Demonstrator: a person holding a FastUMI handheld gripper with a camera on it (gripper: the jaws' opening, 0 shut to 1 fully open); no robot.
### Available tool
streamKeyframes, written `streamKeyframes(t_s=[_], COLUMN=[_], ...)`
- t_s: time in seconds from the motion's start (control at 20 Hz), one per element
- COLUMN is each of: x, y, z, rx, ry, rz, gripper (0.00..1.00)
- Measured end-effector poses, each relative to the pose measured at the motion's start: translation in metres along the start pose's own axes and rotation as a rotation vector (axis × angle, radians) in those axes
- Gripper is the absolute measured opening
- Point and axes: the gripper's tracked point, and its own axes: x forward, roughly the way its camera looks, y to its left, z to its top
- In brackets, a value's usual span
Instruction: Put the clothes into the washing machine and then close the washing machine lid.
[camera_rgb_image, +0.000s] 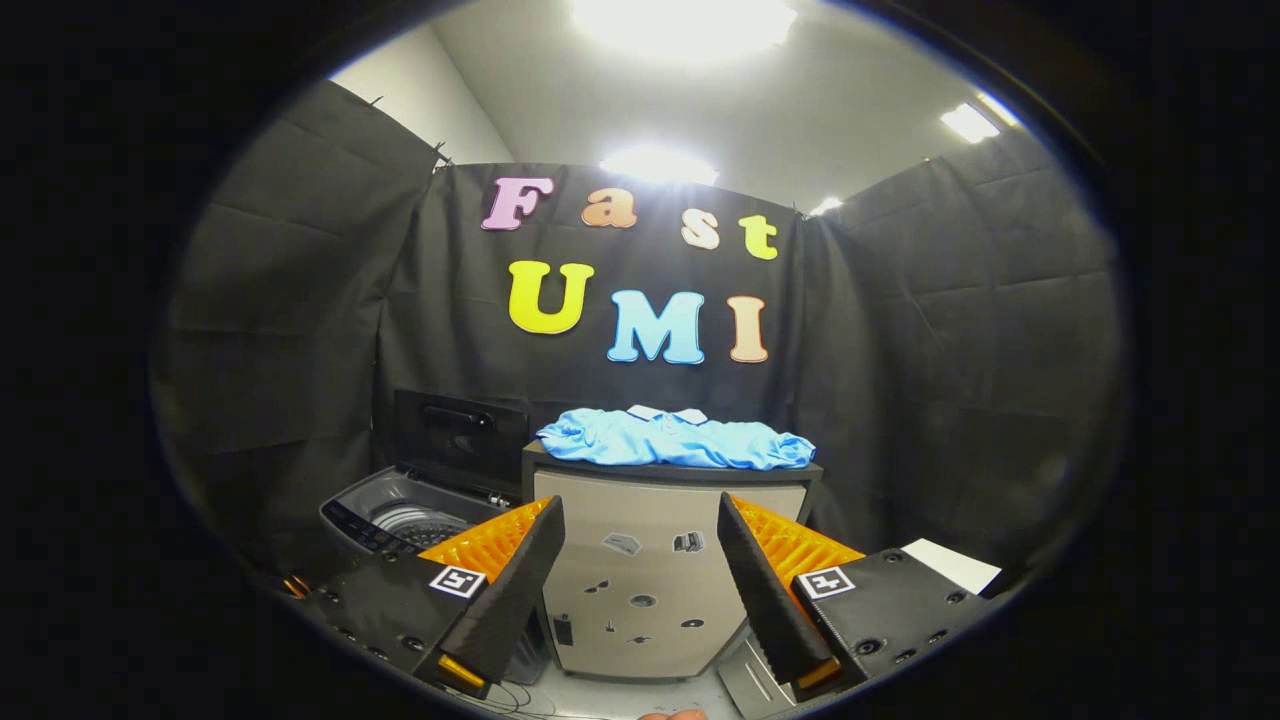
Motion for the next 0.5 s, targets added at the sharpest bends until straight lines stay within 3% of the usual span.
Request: streamKeyframes(t_s=[0.5], x=[0.0032], y=[0.0074], z=[0.0008], rx=[-0.004], ry=[0.008], rz=[0.008], gripper=[0.97])
